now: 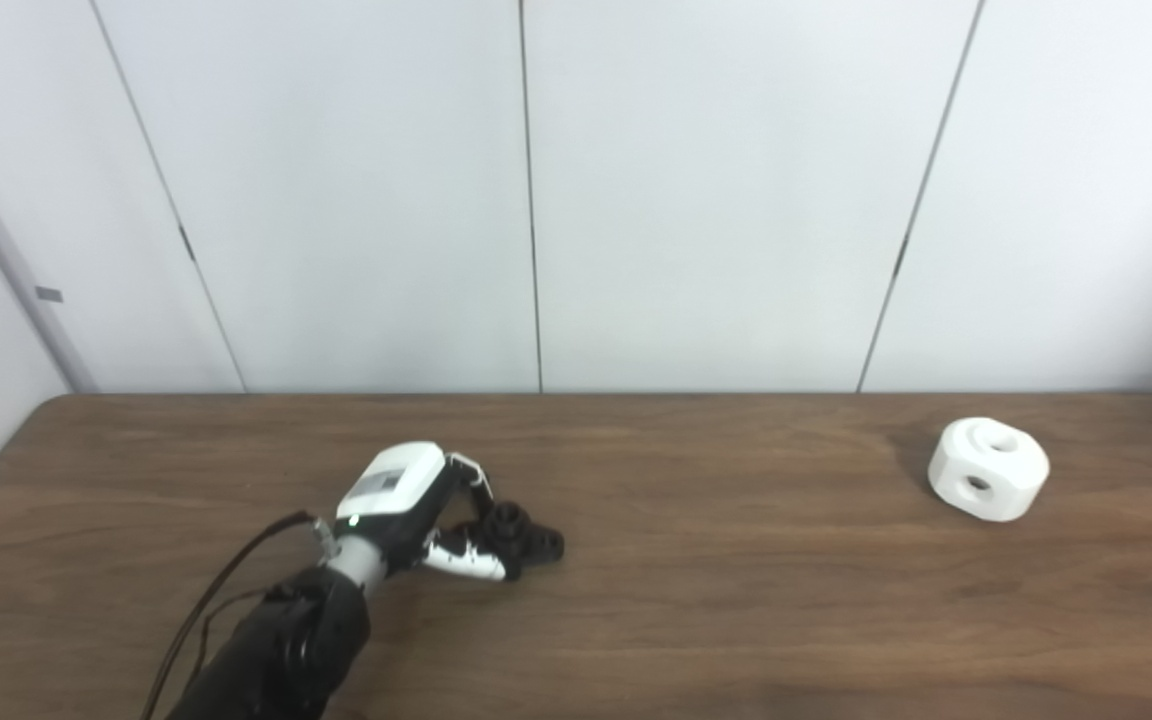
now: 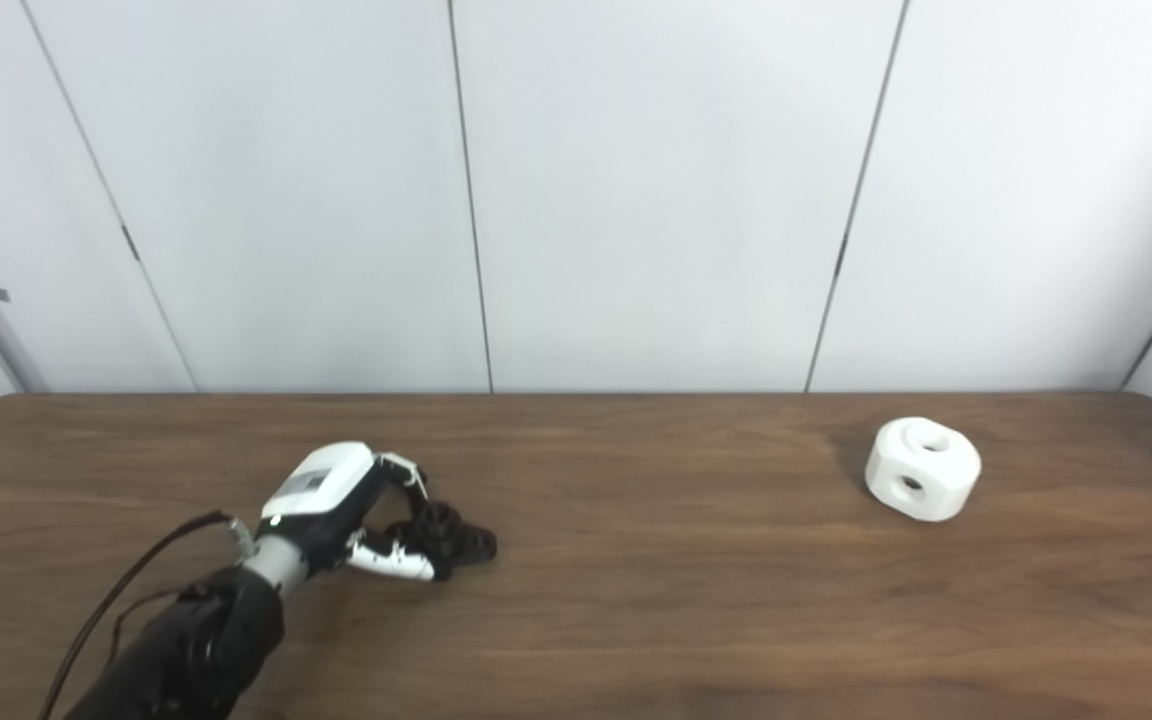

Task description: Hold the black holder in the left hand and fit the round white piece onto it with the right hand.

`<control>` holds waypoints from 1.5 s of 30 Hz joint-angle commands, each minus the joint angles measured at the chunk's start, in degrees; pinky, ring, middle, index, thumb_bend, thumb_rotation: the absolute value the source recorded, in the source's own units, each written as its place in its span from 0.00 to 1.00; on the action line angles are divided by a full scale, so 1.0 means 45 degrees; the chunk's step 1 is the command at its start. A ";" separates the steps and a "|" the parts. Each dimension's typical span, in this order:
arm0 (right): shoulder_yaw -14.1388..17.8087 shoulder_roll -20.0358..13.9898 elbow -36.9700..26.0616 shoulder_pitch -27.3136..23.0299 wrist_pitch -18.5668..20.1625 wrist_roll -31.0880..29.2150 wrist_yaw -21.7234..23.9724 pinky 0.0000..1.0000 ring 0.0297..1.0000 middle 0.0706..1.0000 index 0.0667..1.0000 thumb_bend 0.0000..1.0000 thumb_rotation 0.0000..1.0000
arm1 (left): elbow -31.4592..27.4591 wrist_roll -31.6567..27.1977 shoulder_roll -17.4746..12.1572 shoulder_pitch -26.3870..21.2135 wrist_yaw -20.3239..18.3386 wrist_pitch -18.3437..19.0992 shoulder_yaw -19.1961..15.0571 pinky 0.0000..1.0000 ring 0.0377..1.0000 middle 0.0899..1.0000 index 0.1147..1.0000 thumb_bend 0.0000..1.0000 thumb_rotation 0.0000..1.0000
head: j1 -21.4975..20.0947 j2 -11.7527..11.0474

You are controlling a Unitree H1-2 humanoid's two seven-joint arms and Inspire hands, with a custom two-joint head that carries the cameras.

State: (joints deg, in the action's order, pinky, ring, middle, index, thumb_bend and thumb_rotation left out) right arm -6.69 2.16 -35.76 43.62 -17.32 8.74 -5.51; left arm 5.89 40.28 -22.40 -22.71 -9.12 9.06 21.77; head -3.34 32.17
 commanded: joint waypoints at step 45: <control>0.7958 -0.3786 -0.3234 -0.9424 0.9832 0.6814 0.5094 0.50 0.79 0.84 0.89 1.00 0.64 | -0.1216 -0.0520 0.1229 0.1438 -0.0789 -0.0644 -0.0059 0.78 0.86 0.82 0.42 0.52 0.04 | -0.6990 -0.0849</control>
State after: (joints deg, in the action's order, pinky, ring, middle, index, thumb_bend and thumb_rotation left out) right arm 26.33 -13.71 -47.23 6.79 26.82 32.89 11.67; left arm -1.19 39.73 -15.35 -14.19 -9.74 6.53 21.69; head -34.37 28.30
